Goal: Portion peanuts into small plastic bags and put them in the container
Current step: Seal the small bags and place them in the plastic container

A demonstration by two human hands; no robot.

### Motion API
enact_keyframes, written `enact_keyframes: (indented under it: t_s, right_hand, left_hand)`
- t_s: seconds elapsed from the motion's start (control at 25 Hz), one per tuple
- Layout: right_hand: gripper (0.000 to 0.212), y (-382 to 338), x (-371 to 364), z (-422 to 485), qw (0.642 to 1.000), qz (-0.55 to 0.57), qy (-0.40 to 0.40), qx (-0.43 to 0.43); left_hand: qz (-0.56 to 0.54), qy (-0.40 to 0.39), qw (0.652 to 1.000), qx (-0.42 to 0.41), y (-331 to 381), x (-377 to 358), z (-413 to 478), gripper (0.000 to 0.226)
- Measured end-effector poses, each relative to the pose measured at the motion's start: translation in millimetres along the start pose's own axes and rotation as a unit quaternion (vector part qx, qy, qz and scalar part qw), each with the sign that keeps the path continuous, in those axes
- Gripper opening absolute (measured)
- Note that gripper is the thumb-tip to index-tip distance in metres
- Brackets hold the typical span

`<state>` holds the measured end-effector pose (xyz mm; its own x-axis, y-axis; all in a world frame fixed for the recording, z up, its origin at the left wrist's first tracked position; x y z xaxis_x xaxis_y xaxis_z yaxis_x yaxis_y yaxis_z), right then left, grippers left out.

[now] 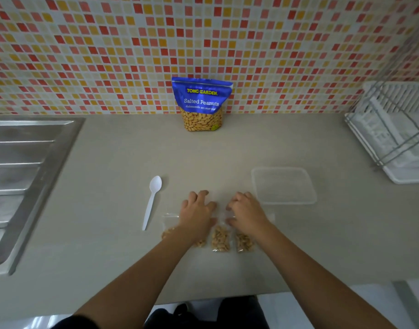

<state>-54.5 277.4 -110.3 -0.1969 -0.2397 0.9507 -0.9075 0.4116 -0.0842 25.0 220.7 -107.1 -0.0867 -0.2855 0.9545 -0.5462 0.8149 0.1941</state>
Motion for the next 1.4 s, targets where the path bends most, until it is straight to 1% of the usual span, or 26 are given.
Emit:
enact_keyframes:
  t_s: [0.12,0.2,0.24,0.28,0.32,0.36,0.4,0.44,0.48,0.52,0.6,0.64,0.68,0.72,0.76,0.84,0.92,1.0,1.12,1.2,1.28,1.4]
  right_hand:
    - [0.025,-3,-2,-1,1.0,0.005,0.027,0.004]
    - [0.017,-2,-1,-3,0.999,0.012,0.041,0.004]
    - [0.015,-1,1,-4,0.998,0.025,0.054,0.007]
    - [0.013,0,6,-7,0.996,0.05,0.074,0.008]
    - [0.012,4,12,-11,0.991,0.093,0.097,0.002]
    - [0.013,11,20,-16,0.98,0.16,0.115,-0.013]
    - [0.016,19,25,-20,0.962,0.244,0.114,-0.035]
    - [0.019,26,30,-23,0.936,0.333,0.102,-0.051]
    - [0.02,30,37,-24,0.907,0.406,0.09,-0.056]
    - [0.017,34,48,-24,0.885,0.453,0.094,-0.054]
    - [0.01,39,79,-22,0.857,0.498,0.124,-0.044]
    - [0.013,40,99,-22,0.845,0.513,0.145,-0.034]
    - [0.015,40,118,-21,0.837,0.519,0.169,-0.024]
    - [0.015,41,136,-21,0.833,0.519,0.193,-0.016]
    - [0.012,40,153,-23,0.832,0.512,0.215,-0.008]
    - [0.005,36,177,-24,0.836,0.491,0.245,-0.002]
    - [0.005,31,191,-26,0.843,0.465,0.271,-0.006]
    - [0.004,24,200,-27,0.842,0.454,0.292,-0.007]
    - [0.004,21,207,-30,0.842,0.441,0.31,-0.014]
    - [0.005,20,209,-31,0.852,0.416,0.316,-0.03]
    - [0.005,18,210,-33,0.857,0.396,0.326,-0.051]
    - [0.006,17,206,-35,0.845,0.414,0.331,-0.072]
  left_hand:
    - [0.018,-0.001,1.0,0.008,2,-8,5,0.038]
    - [-0.015,0.026,1.0,-0.008,2,-2,6,0.033]
    - [-0.06,0.036,0.997,-0.035,5,1,7,0.029]
    - [-0.145,0.043,0.987,-0.052,7,7,5,0.02]
    - [-0.239,0.041,0.969,-0.05,4,12,3,0.008]
    - [-0.312,0.031,0.949,-0.033,1,16,1,0.008]
    - [-0.37,0.031,0.928,-0.019,-3,24,-1,0.018]
    - [-0.411,0.036,0.911,-0.013,-5,33,-2,0.024]
    - [-0.453,0.037,0.891,-0.013,-6,44,-2,0.025]
    - [-0.488,0.041,0.872,-0.02,-6,58,0,0.023]
    - [-0.546,0.04,0.836,-0.043,-4,93,5,0.018]
    - [-0.567,0.033,0.821,-0.056,-3,111,9,0.016]
    - [-0.581,0.024,0.81,-0.071,-2,129,12,0.016]
    - [-0.585,0.017,0.806,-0.085,0,146,14,0.017]
    - [-0.575,0.017,0.812,-0.097,2,161,15,0.016]
    - [-0.523,0.038,0.843,-0.119,3,186,18,0.014]
    - [-0.446,0.083,0.88,-0.144,4,205,20,0.015]
    - [-0.36,0.132,0.906,-0.18,8,220,21,0.011]
    - [-0.275,0.179,0.918,-0.221,15,234,18,0.011]
    - [-0.245,0.189,0.922,-0.233,19,237,18,0.013]
    - [-0.238,0.184,0.924,-0.234,18,238,20,0.014]
    - [-0.243,0.175,0.925,-0.233,13,235,23,0.015]
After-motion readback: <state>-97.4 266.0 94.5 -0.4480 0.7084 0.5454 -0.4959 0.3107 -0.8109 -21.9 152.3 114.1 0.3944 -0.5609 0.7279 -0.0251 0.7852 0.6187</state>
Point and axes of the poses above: each hand's wrist, its own z-axis towards the middle knuckle, its own x-axis out of the back of the hand, y = z × x, the point moved 10 cm from there along z, towards the middle knuckle, and after that the axes turned 4 degrees about -z, right-handed, at the moved point
